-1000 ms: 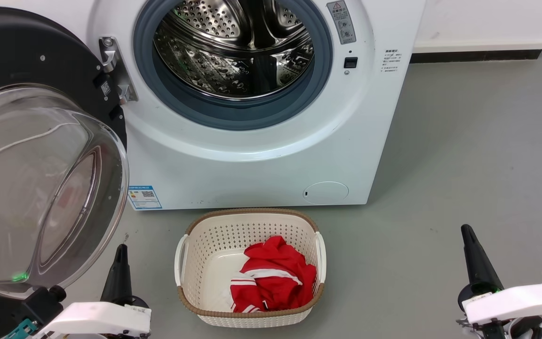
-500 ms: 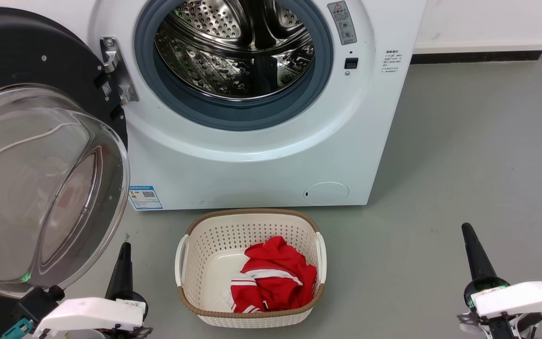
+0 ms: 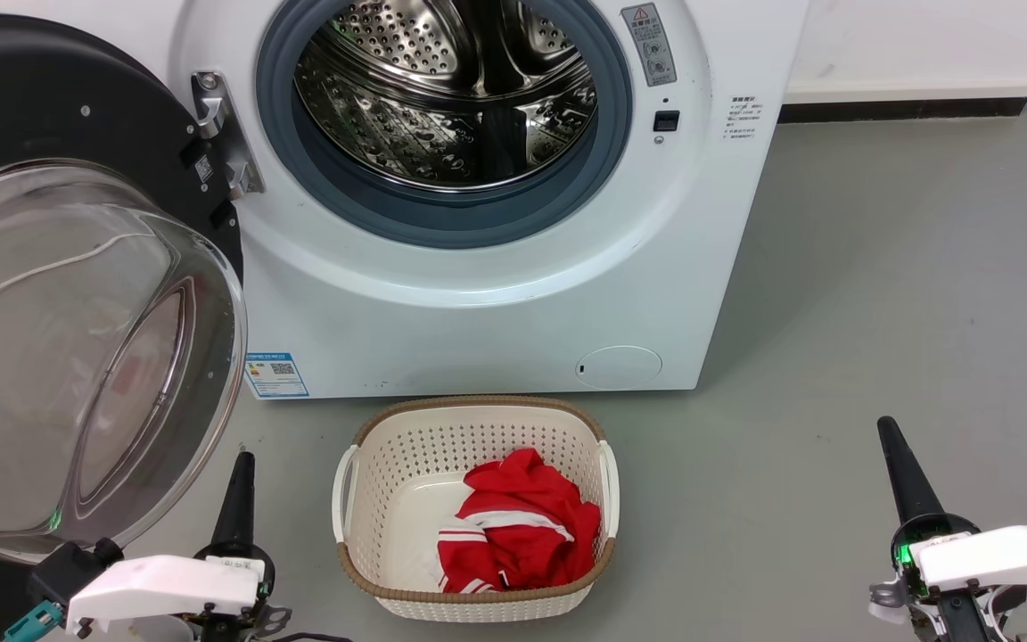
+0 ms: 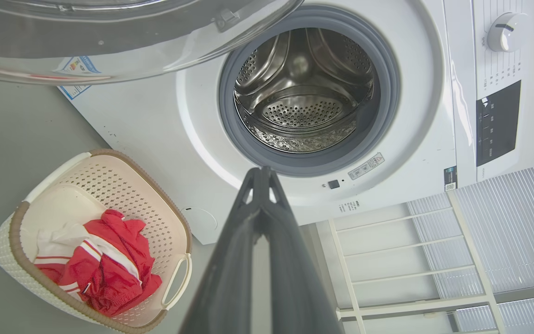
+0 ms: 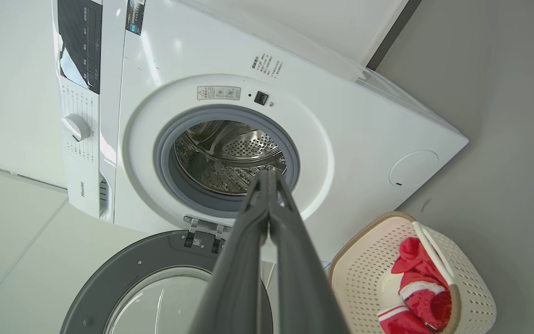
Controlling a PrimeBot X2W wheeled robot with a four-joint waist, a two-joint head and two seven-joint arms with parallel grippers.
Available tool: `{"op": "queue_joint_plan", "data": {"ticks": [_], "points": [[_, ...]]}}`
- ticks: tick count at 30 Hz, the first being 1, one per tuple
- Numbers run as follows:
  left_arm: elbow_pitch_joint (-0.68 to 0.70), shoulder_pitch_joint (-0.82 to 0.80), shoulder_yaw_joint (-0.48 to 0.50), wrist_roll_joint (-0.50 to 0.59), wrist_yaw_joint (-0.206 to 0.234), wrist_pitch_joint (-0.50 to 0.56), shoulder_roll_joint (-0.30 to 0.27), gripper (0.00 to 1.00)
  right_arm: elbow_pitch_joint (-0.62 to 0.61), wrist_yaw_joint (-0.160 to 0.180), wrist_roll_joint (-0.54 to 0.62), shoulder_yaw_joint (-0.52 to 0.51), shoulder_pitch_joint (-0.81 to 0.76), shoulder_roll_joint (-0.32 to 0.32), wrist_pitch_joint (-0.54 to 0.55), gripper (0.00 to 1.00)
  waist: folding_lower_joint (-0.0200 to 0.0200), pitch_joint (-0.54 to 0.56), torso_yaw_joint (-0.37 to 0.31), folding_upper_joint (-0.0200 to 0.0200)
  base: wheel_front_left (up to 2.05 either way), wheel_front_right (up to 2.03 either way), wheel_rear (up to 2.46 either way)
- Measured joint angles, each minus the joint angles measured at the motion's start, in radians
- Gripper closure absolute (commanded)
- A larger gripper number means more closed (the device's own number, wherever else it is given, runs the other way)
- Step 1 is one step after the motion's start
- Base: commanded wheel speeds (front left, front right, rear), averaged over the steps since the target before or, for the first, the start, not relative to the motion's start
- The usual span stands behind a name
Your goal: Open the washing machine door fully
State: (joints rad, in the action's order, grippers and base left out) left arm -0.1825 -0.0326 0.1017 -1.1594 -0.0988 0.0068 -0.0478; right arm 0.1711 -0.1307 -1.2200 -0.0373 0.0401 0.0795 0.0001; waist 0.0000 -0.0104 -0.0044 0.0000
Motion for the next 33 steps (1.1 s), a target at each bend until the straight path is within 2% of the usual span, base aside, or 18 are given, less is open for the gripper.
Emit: {"op": "queue_joint_plan", "data": {"ticks": [33], "points": [[-0.043, -0.05, 0.007, -0.309, -0.022, 0.074, -0.001, 1.0, 0.049, 0.0, -0.289, -0.026, 0.041, -0.001, 0.057, 1.0, 0.0, 0.005, 0.003, 0.0, 0.0, 0.0, 0.0]]}}
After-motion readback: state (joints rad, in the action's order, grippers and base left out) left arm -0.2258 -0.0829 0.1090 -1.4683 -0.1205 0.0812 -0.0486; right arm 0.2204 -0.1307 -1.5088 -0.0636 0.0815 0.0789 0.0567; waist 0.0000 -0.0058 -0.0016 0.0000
